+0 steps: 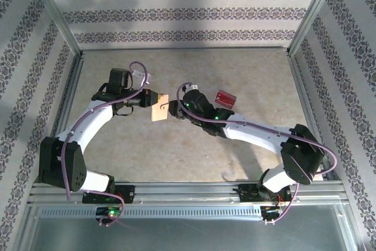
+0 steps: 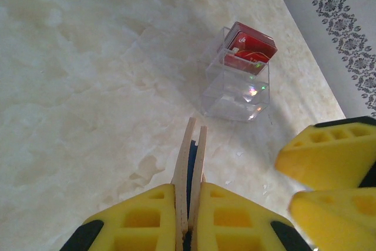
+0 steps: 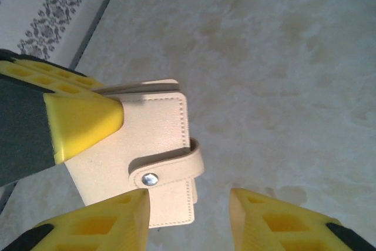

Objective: Put the credit cards into the card holder

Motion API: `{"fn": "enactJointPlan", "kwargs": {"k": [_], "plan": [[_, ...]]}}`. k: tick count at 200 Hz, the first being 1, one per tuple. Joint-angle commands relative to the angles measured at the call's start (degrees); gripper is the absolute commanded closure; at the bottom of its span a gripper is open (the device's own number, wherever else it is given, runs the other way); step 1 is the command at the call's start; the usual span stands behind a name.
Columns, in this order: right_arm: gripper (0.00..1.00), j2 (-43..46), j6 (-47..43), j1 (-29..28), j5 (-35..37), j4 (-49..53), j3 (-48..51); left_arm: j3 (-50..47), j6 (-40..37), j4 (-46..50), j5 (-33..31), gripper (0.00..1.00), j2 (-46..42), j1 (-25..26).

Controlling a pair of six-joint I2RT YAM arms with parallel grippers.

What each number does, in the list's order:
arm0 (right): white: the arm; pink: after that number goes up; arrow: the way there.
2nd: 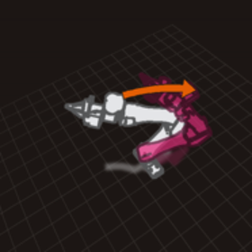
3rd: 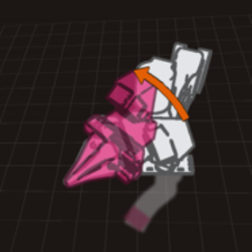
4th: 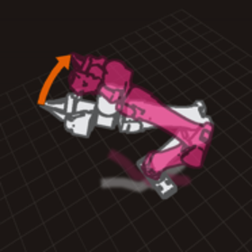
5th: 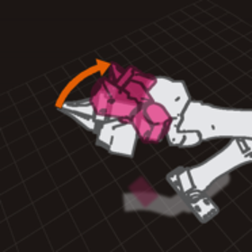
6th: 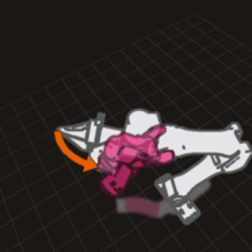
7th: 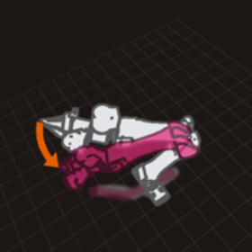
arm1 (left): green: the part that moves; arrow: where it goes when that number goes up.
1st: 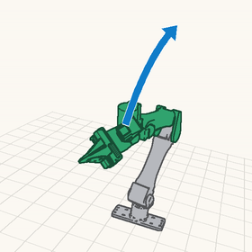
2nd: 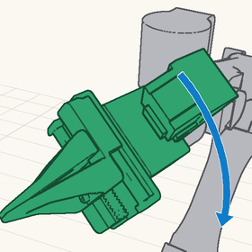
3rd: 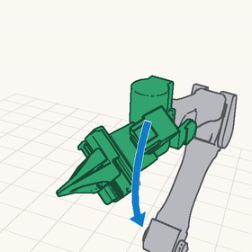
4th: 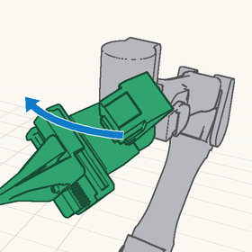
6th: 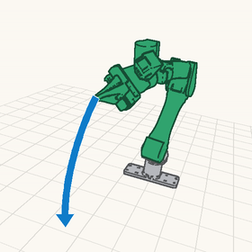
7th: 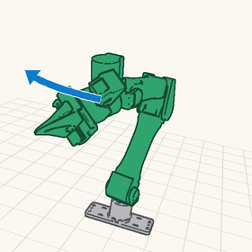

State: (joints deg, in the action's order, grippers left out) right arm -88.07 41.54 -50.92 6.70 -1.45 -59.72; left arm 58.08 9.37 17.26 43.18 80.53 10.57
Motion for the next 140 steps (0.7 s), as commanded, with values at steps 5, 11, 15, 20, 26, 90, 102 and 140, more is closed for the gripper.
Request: {"fn": "enactJointPlan", "kwargs": {"k": [5, 11, 15, 20, 26, 90, 102, 140], "plan": [[0.62, -2.76, 2.05, -1.06, -1.65, 0.33, -3.76, 0.01, 0.02, -0.45, 0.32, 1.00, 0.40, 0.63], [0.62, -3.32, 2.03, -1.22, -1.84, 0.02, -4.12, -0.06, 0.20, -0.72, 0.73, 1.00, 0.36, 0.61], [0.62, -3.82, 2.05, -1.35, -1.99, -0.10, -4.37, -0.15, 0.43, -1.04, 0.91, 1.00, 0.27, 0.64], [0.62, -4.51, 2.05, -1.38, -2.20, -0.11, -4.84, -0.39, 0.71, -1.44, 1.07, 1.00, 0.31, 0.63], [0.63, -5.23, 2.10, -1.42, -2.22, 0.00, -5.27, -0.58, 0.82, -1.84, 1.13, 1.00, 0.28, 0.60], [0.63, -9.98, 2.54, -1.49, -3.86, -0.34, -8.23, -0.43, -0.09, -1.42, 1.13, 1.00, 0.17, 0.64], [0.62, -10.17, 2.79, -1.46, -3.72, 0.21, -8.61, -0.01, -0.07, -0.82, 1.03, 1.00, 0.39, 0.65], [0.61, -12.40, 3.66, -1.82, -4.53, 0.10, -9.22, -0.66, 0.48, -2.08, 1.29, 1.00, 0.43, 0.65]]}}
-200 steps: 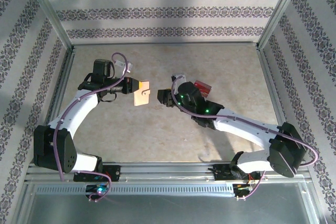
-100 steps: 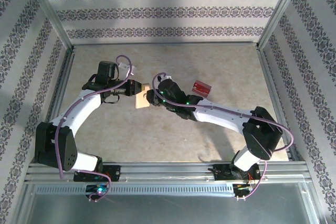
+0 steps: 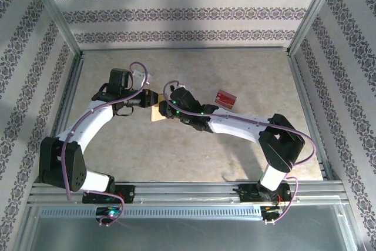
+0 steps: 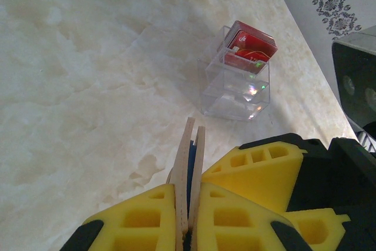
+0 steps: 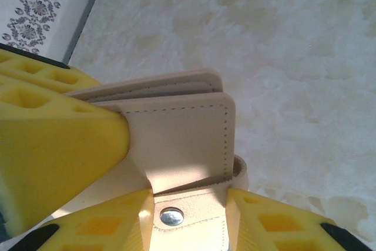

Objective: Put the credit cards into the card holder

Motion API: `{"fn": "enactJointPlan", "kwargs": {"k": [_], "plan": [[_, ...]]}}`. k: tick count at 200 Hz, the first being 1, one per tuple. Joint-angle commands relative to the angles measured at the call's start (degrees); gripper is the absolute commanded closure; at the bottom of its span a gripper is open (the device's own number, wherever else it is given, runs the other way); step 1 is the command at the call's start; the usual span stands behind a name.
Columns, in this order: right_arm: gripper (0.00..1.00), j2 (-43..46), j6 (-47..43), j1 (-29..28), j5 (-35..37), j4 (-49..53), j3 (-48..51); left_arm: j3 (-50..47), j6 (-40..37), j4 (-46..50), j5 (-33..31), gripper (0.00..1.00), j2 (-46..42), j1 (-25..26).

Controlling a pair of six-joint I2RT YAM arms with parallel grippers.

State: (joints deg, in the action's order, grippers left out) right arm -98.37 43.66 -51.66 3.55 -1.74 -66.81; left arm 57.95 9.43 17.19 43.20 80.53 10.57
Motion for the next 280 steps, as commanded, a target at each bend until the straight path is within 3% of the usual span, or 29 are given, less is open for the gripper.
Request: {"fn": "enactJointPlan", "kwargs": {"k": [1, 59, 142, 280], "plan": [[0.61, -2.19, 1.66, -1.12, -1.45, 0.40, -2.21, -0.50, 0.41, -1.96, 1.27, 1.00, 0.47, 0.62], [0.54, -1.86, 2.09, -1.60, -4.19, -1.86, -2.55, -0.61, -0.13, -1.71, 1.02, 1.00, 0.76, 0.78], [0.53, 2.21, 1.25, -1.95, -6.92, -9.19, 3.02, -2.22, -0.42, -3.84, 0.67, 1.00, 1.03, 0.80], [0.62, -1.48, 1.69, -0.03, 0.85, 0.60, 1.13, -1.83, 3.48, -5.18, 5.38, 1.00, 1.07, 0.87]]}}
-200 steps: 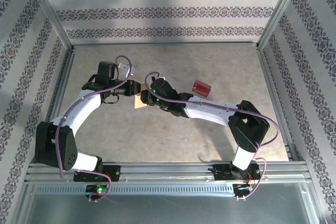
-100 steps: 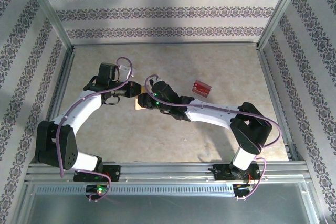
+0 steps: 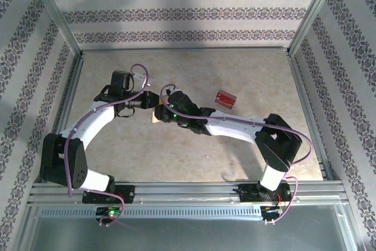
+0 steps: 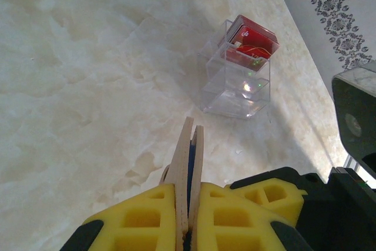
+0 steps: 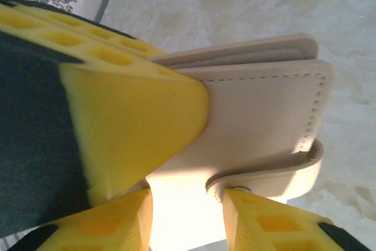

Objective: Put the credit cards into the card holder

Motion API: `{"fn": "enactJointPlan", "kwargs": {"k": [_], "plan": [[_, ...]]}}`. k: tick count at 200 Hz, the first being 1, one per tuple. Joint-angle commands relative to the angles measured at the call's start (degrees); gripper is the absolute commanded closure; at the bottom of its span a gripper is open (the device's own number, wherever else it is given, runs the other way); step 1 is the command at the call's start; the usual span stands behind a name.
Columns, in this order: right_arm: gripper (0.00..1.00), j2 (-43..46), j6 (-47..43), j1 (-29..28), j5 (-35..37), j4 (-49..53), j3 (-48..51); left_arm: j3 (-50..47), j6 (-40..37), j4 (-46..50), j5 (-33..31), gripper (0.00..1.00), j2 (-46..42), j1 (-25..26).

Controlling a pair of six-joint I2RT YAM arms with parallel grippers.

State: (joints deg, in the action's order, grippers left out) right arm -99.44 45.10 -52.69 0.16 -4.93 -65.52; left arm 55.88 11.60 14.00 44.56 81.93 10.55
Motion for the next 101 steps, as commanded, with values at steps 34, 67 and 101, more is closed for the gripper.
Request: {"fn": "enactJointPlan", "kwargs": {"k": [34, 67, 101], "plan": [[0.63, -0.60, 1.06, 1.70, 4.86, 4.49, 0.07, 0.04, 0.80, -2.12, 3.90, 1.00, -0.25, 0.96], [0.65, -0.84, 0.32, 1.80, 4.97, 3.73, 0.00, -0.44, 1.34, -3.10, 4.42, 1.00, -0.30, 0.96], [0.79, 0.70, 0.10, 2.32, 5.43, 4.09, 1.26, -0.13, 0.84, -2.19, 3.95, 1.00, -0.33, 0.93]]}}
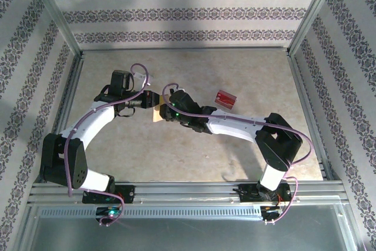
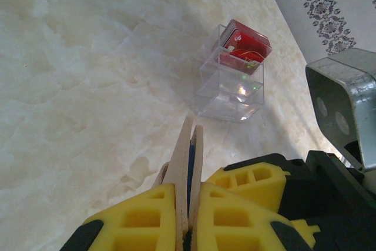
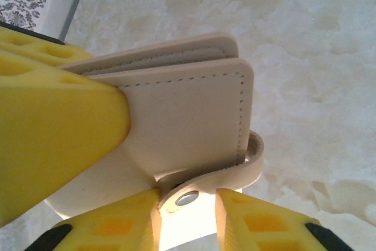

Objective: Put the credit cards into the card holder

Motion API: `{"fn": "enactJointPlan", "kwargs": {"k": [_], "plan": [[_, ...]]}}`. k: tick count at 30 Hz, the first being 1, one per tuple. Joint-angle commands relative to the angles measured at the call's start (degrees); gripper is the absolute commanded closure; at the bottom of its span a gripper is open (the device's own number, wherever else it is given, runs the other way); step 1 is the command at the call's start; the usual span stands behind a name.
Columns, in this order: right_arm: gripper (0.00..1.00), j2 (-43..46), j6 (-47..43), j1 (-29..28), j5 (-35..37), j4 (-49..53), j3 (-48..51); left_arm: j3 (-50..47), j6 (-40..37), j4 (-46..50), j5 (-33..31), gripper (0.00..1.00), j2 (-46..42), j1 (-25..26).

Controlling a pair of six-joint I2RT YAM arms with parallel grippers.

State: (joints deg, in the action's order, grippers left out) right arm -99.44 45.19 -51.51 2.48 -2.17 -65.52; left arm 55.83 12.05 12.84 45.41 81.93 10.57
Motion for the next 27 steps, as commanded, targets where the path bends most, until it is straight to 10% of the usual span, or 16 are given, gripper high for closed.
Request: {"fn": "enactJointPlan", "kwargs": {"k": [1, 14, 19, 27], "plan": [[0.80, 0.76, 0.00, 1.18, 3.13, 1.31, 1.35, -0.14, 0.40, -1.14, 3.14, 1.00, -0.31, 0.93], [1.00, 4.83, -0.98, 3.60, 0.82, 0.46, 6.08, -0.94, -1.15, -1.08, 2.26, 1.00, -0.33, 0.86], [0.70, 10.66, -3.40, 3.61, 0.11, 1.62, 10.21, -3.31, -0.15, -3.46, 1.22, 1.00, 0.07, 1.91], [0.65, 23.76, -4.32, 3.19, 1.70, 9.13, 16.25, -7.38, 7.42, -9.41, 1.29, 1.00, 3.54, 7.76]]}}
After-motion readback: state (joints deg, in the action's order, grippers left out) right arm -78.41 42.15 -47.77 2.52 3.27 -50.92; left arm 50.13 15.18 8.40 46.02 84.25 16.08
